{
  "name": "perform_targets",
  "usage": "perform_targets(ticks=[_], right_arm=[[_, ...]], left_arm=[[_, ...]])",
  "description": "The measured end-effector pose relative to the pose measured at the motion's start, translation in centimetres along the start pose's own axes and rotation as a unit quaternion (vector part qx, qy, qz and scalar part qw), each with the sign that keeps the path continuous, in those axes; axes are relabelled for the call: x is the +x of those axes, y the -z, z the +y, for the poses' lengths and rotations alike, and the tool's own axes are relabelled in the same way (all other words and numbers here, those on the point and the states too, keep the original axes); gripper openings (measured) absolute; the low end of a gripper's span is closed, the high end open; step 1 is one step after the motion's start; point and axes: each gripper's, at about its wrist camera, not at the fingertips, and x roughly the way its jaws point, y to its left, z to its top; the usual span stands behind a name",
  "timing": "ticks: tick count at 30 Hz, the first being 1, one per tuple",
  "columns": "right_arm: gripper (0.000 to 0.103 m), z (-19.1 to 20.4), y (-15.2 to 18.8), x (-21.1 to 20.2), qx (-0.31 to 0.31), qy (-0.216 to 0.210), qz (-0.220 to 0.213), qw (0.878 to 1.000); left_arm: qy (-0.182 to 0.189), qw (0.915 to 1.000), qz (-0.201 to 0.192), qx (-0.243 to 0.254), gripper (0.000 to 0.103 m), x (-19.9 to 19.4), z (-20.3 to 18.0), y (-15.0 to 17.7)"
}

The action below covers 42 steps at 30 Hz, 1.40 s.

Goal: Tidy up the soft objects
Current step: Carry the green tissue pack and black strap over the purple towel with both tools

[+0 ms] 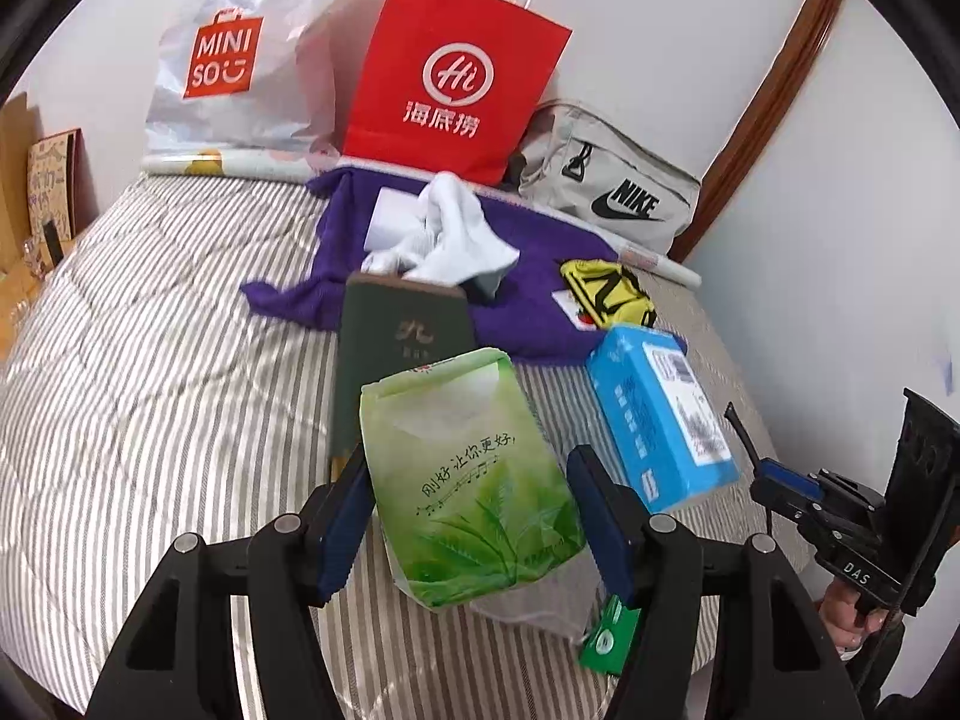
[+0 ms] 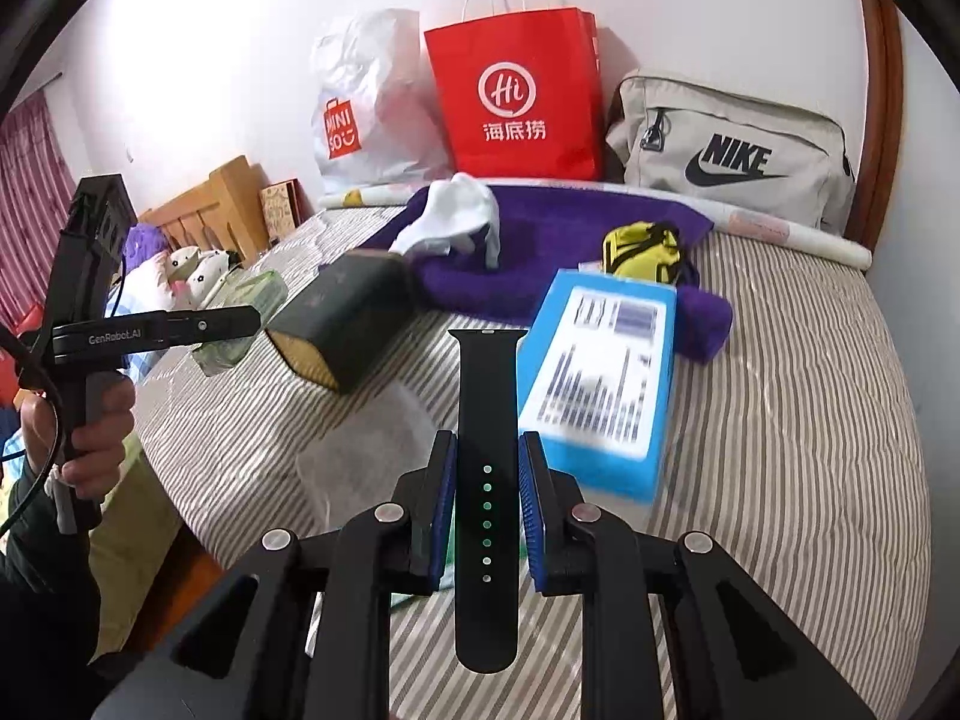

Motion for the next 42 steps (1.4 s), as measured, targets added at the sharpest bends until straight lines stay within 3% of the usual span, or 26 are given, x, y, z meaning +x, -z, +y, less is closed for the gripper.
perform_targets(ticks=[8, 16, 29, 42], right_arm=[[0.021, -0.9, -2.9, 1.1, 0.003, -0.002, -0.009, 1.0], [0.021, -2.5, -6.0, 2.8, 0.013, 0.003, -0.014, 1.0], [0.021, -4.3, -12.6, 6.5, -0.001, 0.017, -0.03, 0.999], [0.021, -6.8, -16.2, 12.7, 0.012, 0.018, 0.008, 1.0]], left_arm=[[0.016, 0.9998, 0.002, -0.01, 0.062, 0.6, -0.2, -2.5], [-0.002, 1.0, -0.005, 0.004, 0.063, 1.3, -0.3, -4.7], [-0.018, 0.9997, -0.01, -0.01, 0.063, 3.9, 2.5, -9.0], [-0.029, 0.9995, 0.0, -0.013, 0.063, 7.9, 4.5, -13.0]])
